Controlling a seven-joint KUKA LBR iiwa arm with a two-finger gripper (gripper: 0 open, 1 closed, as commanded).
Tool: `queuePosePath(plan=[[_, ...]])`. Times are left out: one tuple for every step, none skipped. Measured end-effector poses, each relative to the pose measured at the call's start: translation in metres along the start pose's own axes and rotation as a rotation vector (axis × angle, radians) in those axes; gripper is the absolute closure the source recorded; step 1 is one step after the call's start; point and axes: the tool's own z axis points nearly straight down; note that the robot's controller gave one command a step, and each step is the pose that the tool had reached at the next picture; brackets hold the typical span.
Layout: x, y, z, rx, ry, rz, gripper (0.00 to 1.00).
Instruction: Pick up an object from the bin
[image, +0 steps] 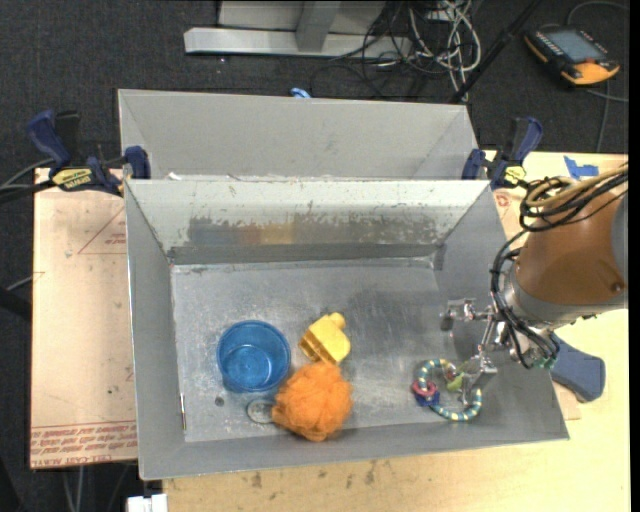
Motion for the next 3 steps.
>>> queuePosePath(plan=[[-0.0031,-0.0068,0.039,-0.002,0.005,0.126,0.0],[-0.006,-0.0051,0.0387,-0.008,0.005,0.067,1.0],[-0.0061,-0.0048,0.0386,-0.008,0.003,0.058,1.0]])
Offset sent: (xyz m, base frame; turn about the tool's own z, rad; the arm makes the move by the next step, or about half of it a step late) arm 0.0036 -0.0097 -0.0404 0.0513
